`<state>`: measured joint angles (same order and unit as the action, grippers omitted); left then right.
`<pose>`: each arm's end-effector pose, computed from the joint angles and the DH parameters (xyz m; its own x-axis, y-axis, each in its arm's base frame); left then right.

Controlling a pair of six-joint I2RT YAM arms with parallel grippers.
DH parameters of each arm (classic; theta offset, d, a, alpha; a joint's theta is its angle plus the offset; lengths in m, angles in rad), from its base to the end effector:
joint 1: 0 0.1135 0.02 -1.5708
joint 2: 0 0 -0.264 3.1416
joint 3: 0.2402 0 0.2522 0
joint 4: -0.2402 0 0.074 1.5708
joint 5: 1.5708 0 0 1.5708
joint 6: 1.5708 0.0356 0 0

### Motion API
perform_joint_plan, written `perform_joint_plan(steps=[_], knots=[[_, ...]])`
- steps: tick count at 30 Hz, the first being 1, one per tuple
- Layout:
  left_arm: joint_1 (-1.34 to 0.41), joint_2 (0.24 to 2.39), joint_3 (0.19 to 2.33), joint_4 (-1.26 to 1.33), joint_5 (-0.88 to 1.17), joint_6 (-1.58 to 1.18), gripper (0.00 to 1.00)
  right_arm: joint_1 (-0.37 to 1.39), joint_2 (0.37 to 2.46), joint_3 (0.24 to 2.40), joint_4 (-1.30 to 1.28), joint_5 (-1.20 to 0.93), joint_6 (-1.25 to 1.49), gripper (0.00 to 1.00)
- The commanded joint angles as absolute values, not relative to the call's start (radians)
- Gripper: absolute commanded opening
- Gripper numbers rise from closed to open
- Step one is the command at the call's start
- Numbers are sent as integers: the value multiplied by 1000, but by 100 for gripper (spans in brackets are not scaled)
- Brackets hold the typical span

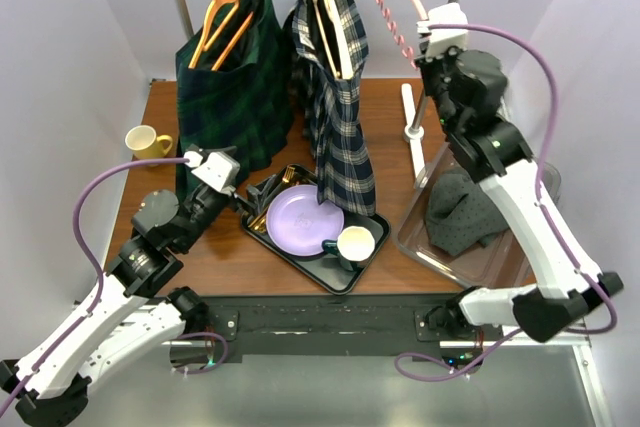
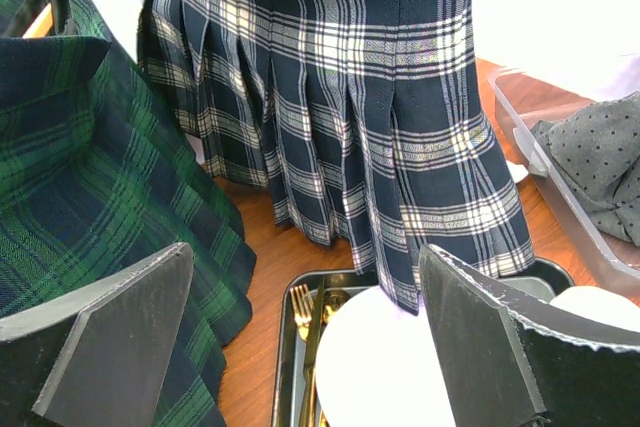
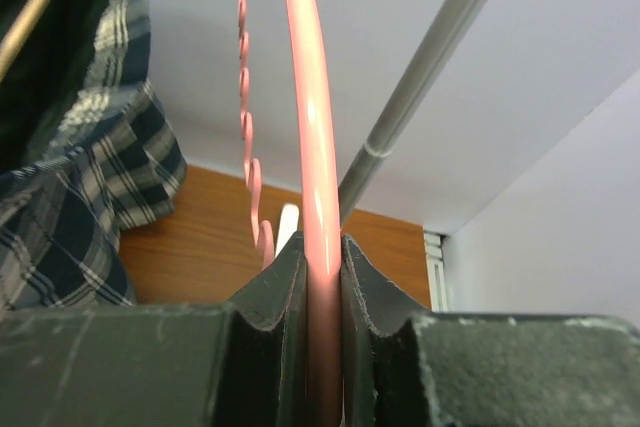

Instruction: Remove the skirt from the hanger

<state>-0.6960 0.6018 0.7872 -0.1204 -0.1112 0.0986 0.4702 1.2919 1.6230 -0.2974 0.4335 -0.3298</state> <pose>0.1109 -0.0875 0.3742 0.1040 0.0406 -0.9937 0.5446 0.8337 0.0911 0.2437 0.1071 0.5073 0.0404 -0.3092 -0.9502 -0.0252 0.9503 -0.3103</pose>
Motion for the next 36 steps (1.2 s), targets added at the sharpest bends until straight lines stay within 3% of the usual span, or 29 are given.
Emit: perform_joint_plan(steps=[1,8,11,18,25,30,36], knots=[[-698,589,772,-69,-110,112,100,468,1302,1625,-228,489,-324,2],[-695,647,868,-113,-106,54,100,468,1168,1560,-267,431,-209,59],[-696,733,991,-164,-97,-21,98,469,1115,1589,-380,356,-134,73],[-696,989,1289,-154,-60,-190,88,469,1026,1634,-538,192,33,84],[-698,1264,1538,-51,-97,-277,84,471,939,1499,-462,-27,195,84],[-698,1521,1814,-73,-130,-314,81,469,931,1437,-440,-81,221,84],[-698,1702,1963,-91,-207,-305,78,471,907,1387,-384,-124,245,84]])
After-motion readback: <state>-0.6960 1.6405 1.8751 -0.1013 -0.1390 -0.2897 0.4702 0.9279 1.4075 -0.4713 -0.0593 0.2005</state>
